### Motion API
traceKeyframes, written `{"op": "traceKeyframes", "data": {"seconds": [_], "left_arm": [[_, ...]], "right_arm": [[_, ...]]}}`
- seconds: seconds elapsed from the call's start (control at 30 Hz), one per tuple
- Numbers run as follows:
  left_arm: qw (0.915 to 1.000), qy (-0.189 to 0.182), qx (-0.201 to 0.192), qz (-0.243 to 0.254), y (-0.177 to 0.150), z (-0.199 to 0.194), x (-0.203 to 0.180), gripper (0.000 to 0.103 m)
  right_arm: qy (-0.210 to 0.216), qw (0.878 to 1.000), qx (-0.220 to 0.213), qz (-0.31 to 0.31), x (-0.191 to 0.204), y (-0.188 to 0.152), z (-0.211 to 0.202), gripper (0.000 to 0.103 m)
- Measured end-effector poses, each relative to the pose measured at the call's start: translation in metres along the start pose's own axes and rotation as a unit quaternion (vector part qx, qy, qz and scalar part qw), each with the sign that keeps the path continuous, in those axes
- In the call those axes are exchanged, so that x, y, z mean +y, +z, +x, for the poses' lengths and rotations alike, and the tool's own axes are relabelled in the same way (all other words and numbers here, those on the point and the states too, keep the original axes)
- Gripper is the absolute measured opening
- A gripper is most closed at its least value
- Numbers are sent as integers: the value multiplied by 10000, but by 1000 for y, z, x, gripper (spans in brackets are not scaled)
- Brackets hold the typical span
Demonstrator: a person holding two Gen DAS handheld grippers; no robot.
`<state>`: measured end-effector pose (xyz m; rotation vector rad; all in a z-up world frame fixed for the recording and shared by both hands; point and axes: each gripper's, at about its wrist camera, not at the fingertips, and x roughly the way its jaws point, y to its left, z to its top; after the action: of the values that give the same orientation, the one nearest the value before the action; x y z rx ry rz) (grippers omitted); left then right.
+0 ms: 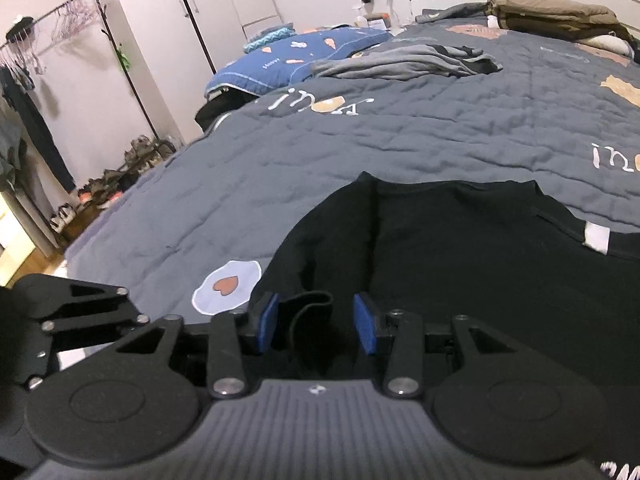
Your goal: Fold clothes
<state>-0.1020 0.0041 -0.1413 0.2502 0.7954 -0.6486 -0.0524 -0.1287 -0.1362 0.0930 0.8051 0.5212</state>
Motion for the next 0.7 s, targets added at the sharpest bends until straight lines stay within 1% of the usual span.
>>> {"op": "traceKeyframes", "data": {"seconds": [0.07, 0.13, 0.2, 0.3, 0.4, 0.5, 0.63, 0.7], "left_arm": [[10000, -50, -32, -5, 1, -2, 1, 51], [9999, -80, -88, -37, 2, -4, 3, 51], [9997, -129, -186, -129, 3, -9, 7, 51], [9989, -160, -343, -268, 5, -15, 12, 53], [9983, -135, -441, -368, 7, -18, 14, 57], [9986, -150, -411, -289, 8, -14, 7, 59], [9991, -261, -323, 12, 9, -4, -10, 59], [9989, -263, -334, 216, 8, 0, -20, 59]], "right_arm": [[-29, 10000, -4, -9, 2, 1, 4, 7], [-29, 9999, -86, -53, 1, 1, -1, 5], [-80, 9994, -342, 66, -6, -1, -12, 5], [-110, 9945, -825, 636, -30, -1, -33, 5], [-516, 9849, -1179, 1158, -61, -5, -47, 5], [-947, 9764, -1148, 1568, -92, -11, -45, 5], [-949, 9744, -484, 1980, -118, -24, -31, 7], [-882, 9755, -363, 1981, -115, -28, -31, 9]]}}
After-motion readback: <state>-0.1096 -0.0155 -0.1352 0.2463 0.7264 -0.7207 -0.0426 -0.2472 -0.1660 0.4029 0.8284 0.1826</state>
